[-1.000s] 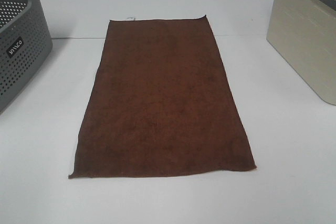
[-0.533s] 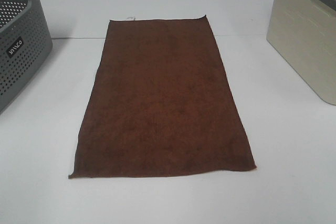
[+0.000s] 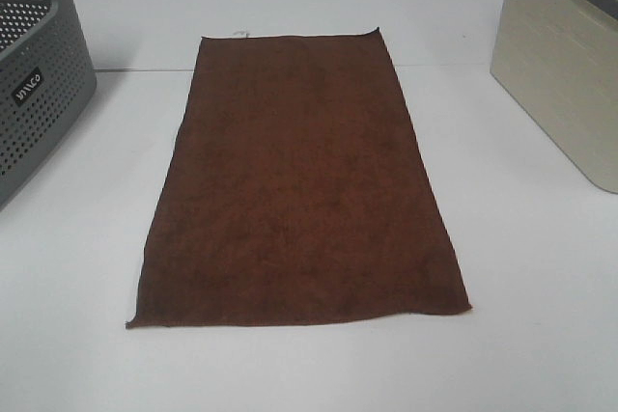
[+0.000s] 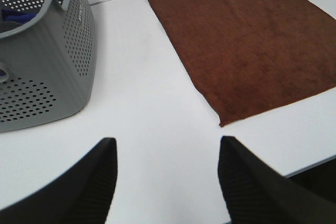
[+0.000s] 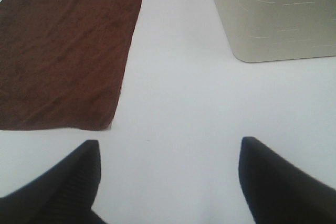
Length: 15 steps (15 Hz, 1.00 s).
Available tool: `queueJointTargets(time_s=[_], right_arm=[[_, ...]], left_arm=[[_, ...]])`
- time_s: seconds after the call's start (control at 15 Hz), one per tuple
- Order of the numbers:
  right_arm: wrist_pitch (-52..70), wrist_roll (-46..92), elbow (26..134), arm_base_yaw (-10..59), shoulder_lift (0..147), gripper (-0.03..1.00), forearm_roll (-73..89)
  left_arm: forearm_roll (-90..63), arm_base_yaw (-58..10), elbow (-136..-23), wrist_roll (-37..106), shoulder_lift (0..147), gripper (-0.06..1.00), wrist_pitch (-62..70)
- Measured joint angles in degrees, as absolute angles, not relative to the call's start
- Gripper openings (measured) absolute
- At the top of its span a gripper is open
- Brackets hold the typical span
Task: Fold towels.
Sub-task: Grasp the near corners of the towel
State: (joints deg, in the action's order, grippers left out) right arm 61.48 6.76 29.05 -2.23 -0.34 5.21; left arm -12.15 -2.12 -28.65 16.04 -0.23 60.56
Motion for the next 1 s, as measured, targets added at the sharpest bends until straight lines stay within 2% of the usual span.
queueJointTargets(time_s=[1.0], right_arm=[[61.48, 6.76, 29.05, -2.23, -0.34, 0.7, 5.21]], left_arm=[[-12.15, -2.12, -28.65, 16.04, -0.23, 0.56, 60.56]])
